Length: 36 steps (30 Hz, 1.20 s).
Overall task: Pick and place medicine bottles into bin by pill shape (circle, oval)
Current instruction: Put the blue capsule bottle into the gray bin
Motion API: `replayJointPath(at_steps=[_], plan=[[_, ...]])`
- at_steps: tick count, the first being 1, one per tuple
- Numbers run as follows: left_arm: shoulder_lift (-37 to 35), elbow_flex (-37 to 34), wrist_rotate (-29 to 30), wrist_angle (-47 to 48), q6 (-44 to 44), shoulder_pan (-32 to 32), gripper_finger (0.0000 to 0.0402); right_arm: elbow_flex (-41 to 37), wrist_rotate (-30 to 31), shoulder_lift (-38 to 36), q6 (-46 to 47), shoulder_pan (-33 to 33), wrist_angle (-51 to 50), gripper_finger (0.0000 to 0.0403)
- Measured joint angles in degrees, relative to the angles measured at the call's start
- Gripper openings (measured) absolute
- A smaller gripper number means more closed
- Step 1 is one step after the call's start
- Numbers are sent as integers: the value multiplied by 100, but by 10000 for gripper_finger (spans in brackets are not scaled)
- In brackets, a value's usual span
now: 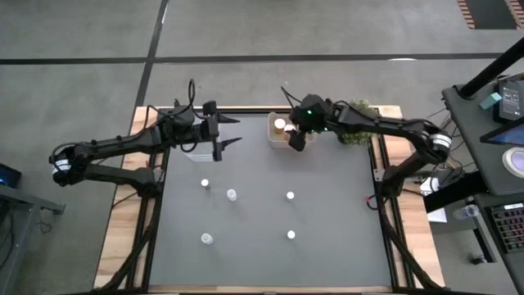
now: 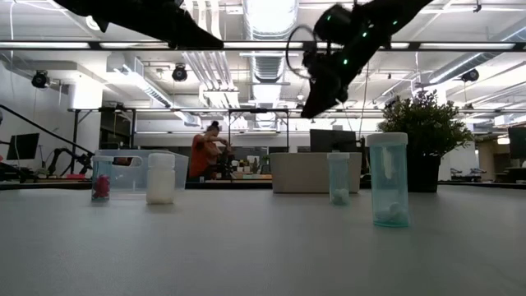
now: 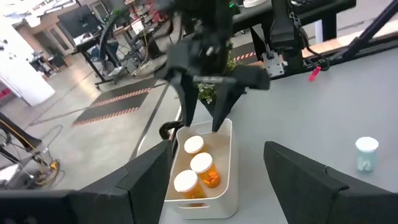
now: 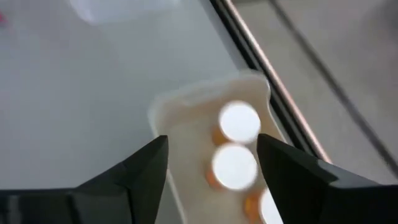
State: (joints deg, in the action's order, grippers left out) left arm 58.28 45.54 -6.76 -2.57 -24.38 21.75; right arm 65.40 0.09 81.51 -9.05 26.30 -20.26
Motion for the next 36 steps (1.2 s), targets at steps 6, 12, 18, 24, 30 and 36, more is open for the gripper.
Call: replayJointPath(at_steps=[6, 12, 18, 24, 30, 36], plan=[[0, 0, -1, 2, 554, -2, 240, -919, -4, -822, -159, -378, 1258, 230], [0, 31, -3, 11, 912, -29, 240, -1807, -1, -1556, -307, -684, 2429, 230], [145, 249, -7, -9, 1172, -241, 240, -2333, -8, -2038, -359, -949, 3099, 230], [399, 459, -7, 18, 1287, -559, 240, -2496, -9, -2193, -431, -1171, 3179, 230], [614, 687, -29, 1154, 1645, -817, 240, -2496, -12, -2144, -405, -1246, 3171, 230], [950, 875, -27, 2524, 1972, -1414, 240, -2505, -17, -2144, -396, -1346, 3168, 231]])
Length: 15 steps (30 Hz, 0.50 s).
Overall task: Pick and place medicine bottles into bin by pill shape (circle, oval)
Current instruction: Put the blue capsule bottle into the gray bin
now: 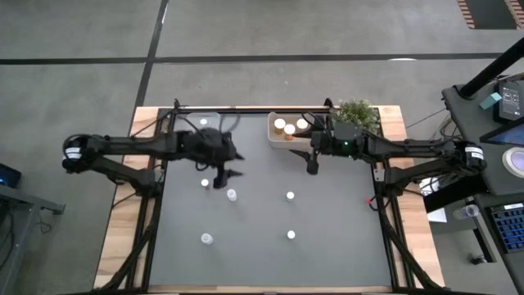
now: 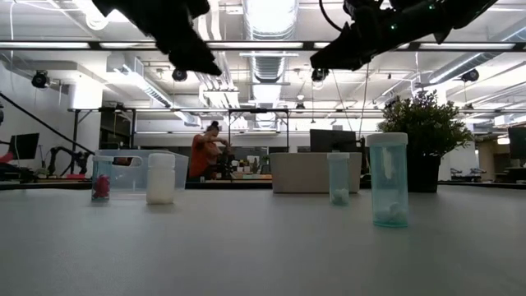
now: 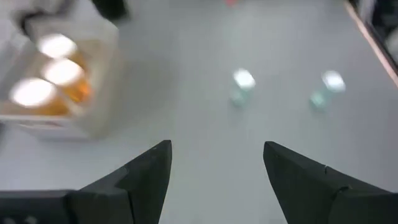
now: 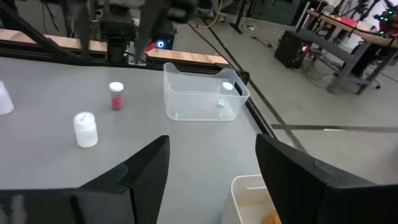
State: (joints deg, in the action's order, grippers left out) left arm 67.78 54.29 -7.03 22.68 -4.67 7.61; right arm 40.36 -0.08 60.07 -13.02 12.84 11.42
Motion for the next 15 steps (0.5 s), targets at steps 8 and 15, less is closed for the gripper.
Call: replayJointPath(at_steps=[8, 15], plan=[[734, 183, 55, 1189, -12, -744, 240, -2, -8, 0, 62, -214, -42, 230], [989, 300, 116, 2063, 27, -910, 240, -2, -8, 0, 98, -285, -43, 230]])
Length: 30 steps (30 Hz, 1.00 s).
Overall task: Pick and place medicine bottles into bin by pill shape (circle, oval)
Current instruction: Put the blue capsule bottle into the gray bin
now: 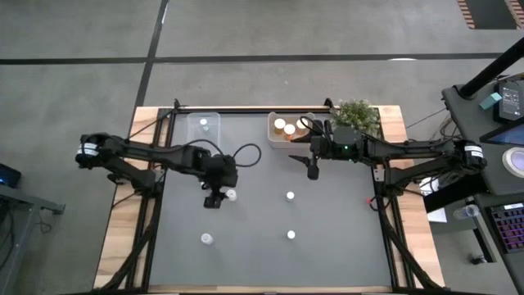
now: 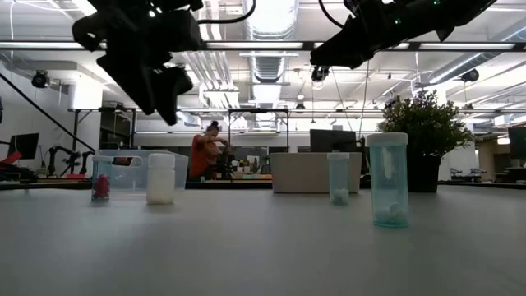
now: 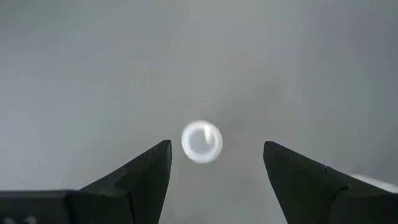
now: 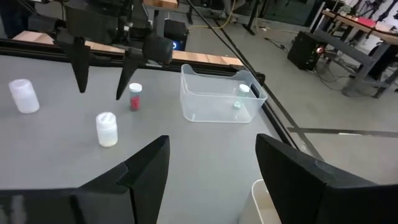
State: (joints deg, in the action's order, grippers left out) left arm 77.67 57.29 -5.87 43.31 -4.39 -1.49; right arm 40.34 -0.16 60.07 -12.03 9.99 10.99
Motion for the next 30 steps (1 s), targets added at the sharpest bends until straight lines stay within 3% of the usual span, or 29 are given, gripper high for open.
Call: replayJointPath(at_steps=[4, 10, 30], plan=[[-7, 151, 82, 781, 255, -11, 240, 0, 14, 0, -2, 1, 1, 230], [-24, 66, 692, 2065, 268, -7, 240, 0, 15, 0, 0, 1, -3, 230], [-13, -806, 1386, 1348, 259, 2, 239, -11, 15, 0, 1, 1, -90, 230]])
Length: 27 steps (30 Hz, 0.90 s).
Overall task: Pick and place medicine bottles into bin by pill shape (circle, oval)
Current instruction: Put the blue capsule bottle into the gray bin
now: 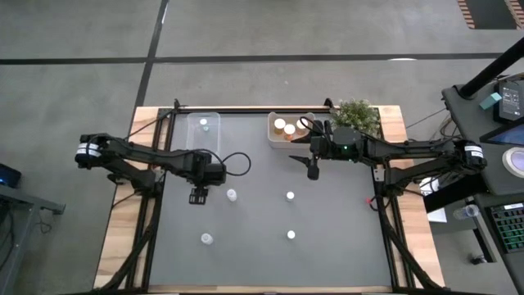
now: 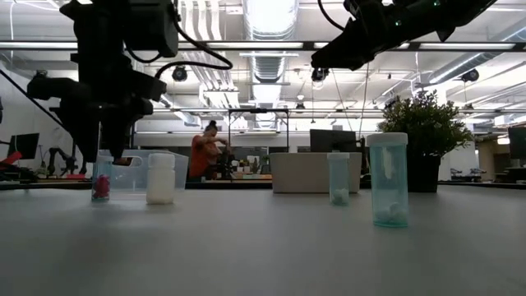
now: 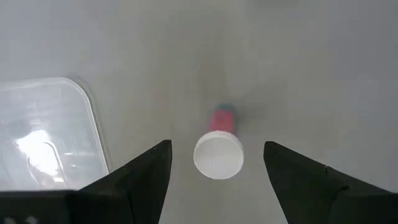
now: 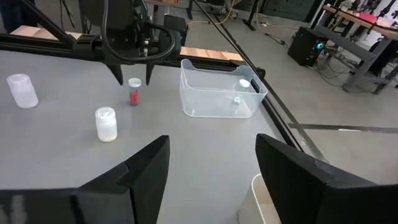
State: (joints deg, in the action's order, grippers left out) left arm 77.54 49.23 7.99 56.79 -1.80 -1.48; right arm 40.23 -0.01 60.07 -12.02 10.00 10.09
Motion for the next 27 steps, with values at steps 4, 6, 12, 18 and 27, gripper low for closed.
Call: replayJointPath(at_steps=[4, 6, 12, 18, 27], plan=[[0, -24, 6, -17, -2, 0, 225, 0, -1, 0, -1, 0, 0, 230], [0, -24, 27, -33, -2, 0, 210, 0, -1, 0, -3, 0, 0, 231], [0, -24, 35, -32, -4, 0, 158, 0, 0, 0, -1, 0, -36, 231], [0, -54, 41, -41, -4, 0, 128, -21, -2, 0, 1, 0, -39, 231], [-9, 82, 48, -34, -9, 0, 105, -26, -2, 0, 25, 0, -39, 230]])
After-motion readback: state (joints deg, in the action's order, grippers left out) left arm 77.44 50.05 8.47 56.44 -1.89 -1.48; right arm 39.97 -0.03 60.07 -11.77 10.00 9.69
